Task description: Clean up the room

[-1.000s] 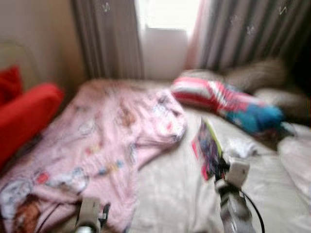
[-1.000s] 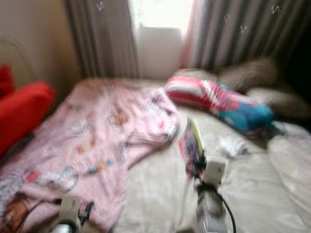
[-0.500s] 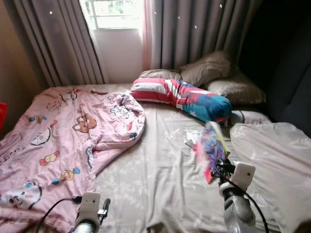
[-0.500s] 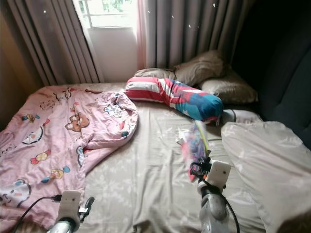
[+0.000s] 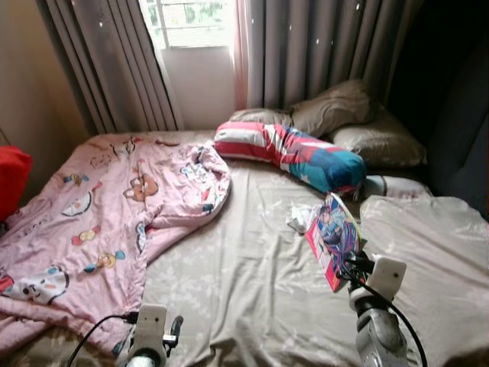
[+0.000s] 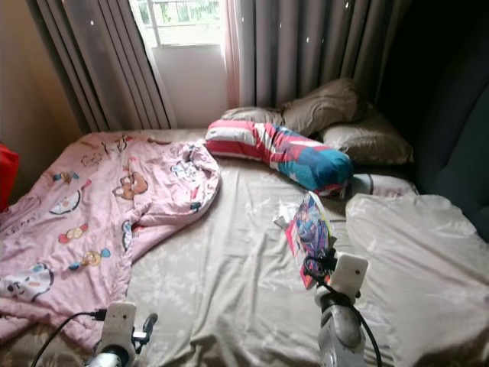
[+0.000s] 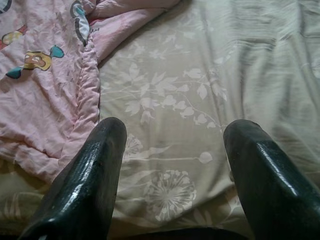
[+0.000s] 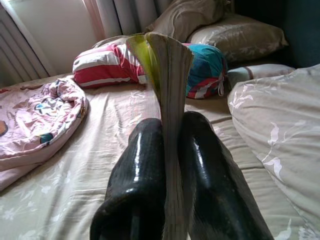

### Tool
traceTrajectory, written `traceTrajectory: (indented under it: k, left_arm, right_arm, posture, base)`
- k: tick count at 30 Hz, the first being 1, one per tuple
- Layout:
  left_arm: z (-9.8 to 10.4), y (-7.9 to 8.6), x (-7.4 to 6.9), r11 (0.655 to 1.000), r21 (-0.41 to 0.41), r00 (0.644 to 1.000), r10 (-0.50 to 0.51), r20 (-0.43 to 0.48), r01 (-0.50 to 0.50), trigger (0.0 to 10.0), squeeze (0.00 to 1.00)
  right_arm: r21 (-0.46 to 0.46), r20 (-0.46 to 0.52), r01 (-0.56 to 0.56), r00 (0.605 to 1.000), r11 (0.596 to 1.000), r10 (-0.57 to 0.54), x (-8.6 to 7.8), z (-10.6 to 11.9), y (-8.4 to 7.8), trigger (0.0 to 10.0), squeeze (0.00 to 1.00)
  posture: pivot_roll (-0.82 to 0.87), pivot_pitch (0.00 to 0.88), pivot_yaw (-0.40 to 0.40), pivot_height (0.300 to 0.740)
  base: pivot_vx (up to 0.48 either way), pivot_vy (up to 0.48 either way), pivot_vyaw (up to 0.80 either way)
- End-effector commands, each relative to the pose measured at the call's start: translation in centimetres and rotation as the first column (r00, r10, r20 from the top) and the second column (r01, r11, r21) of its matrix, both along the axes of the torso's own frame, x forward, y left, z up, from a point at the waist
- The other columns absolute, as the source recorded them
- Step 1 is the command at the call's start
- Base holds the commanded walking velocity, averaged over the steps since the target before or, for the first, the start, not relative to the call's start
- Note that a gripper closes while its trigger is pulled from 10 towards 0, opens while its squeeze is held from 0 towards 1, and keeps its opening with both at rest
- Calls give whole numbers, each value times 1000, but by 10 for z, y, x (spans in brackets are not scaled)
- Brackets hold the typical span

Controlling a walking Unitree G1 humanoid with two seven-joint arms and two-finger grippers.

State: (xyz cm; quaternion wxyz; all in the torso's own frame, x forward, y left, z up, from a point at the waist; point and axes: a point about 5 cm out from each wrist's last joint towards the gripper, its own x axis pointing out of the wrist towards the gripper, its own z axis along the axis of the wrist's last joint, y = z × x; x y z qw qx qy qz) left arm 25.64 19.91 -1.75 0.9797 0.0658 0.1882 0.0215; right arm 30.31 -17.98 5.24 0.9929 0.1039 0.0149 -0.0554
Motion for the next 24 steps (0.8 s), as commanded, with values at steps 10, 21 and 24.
traceTrajectory:
  k: [10,21,24]
  left_arm:
    - [-1,4,-2,1000,19,1000,-2,-5,3,10000,0]
    - [-1,6,-3,1000,16,1000,9,-4,-9,10000,0]
    - [-1,7,-3,1000,15,1000,11,-5,-11,10000,0]
  right_arm:
    - [-6,55,-11,998,1000,11,5,11,3,10000,0]
    - [-6,52,-12,999,1000,13,5,11,4,10000,0]
    - [-7,51,-12,999,1000,12,4,10,3,10000,0]
  posture:
    - [1,42,22,740]
    - [0,47,22,740]
    - [0,48,21,740]
  base:
    - [0,-232,0]
    - [0,-250,0]
    - [0,0,0]
